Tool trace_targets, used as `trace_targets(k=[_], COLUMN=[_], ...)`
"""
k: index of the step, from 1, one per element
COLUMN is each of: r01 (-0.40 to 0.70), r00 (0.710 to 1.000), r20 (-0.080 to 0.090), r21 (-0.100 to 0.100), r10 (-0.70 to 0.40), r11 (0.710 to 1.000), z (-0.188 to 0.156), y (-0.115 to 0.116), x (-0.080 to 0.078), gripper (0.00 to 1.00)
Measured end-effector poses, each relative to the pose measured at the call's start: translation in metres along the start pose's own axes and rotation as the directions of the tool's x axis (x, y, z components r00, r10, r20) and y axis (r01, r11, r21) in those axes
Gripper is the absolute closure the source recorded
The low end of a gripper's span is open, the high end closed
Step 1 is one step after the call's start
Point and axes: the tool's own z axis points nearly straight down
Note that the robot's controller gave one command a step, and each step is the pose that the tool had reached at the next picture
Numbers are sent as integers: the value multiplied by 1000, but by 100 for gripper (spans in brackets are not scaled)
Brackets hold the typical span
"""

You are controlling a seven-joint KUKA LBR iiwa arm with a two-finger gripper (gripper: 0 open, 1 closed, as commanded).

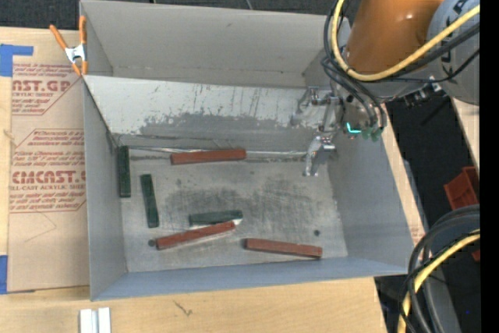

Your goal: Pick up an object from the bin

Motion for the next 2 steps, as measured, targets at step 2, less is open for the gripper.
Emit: trace_targets(k=[2], r01=[-52], r00=[999], r20=[12], r21=[-1], r10=[52], r11=[999], z=[50], y=[4], x=[51], gripper=[0])
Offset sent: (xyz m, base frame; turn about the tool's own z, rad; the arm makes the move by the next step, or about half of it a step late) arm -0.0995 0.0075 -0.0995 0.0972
